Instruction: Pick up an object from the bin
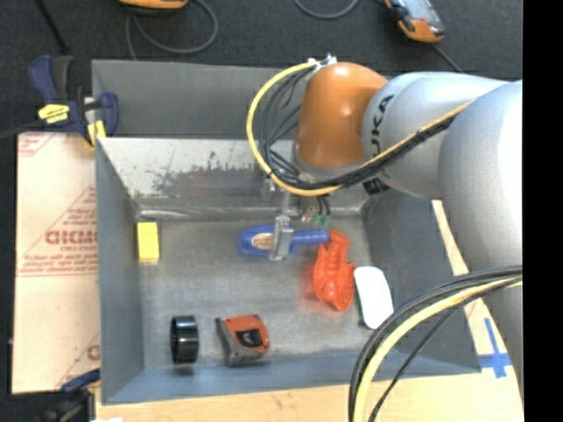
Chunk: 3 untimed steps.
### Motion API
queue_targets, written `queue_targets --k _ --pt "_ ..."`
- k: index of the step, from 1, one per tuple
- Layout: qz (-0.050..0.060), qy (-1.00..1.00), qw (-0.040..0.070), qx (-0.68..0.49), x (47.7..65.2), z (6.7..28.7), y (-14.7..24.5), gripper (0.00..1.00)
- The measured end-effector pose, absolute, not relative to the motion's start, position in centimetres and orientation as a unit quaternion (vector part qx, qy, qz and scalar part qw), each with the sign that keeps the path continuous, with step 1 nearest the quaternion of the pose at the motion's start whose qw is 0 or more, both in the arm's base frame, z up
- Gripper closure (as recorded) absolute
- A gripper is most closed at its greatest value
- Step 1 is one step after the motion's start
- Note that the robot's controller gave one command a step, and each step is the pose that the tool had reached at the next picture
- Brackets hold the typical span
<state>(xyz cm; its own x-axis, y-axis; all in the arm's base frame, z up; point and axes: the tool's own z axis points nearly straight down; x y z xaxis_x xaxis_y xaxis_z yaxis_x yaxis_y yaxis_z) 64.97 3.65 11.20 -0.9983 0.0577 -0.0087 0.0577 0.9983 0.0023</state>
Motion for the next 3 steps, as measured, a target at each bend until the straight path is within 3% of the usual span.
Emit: queue_targets --k 1,2,3 --pt "0.001 0.998 0.001 0.055 64.26 6.97 1.91 0.0" --pt "0.001 0.994 0.003 0.111 64.44 7.11 2.15 1.0" --pt "0.001 0.994 0.003 0.111 64.44 7.11 2.15 1.0"
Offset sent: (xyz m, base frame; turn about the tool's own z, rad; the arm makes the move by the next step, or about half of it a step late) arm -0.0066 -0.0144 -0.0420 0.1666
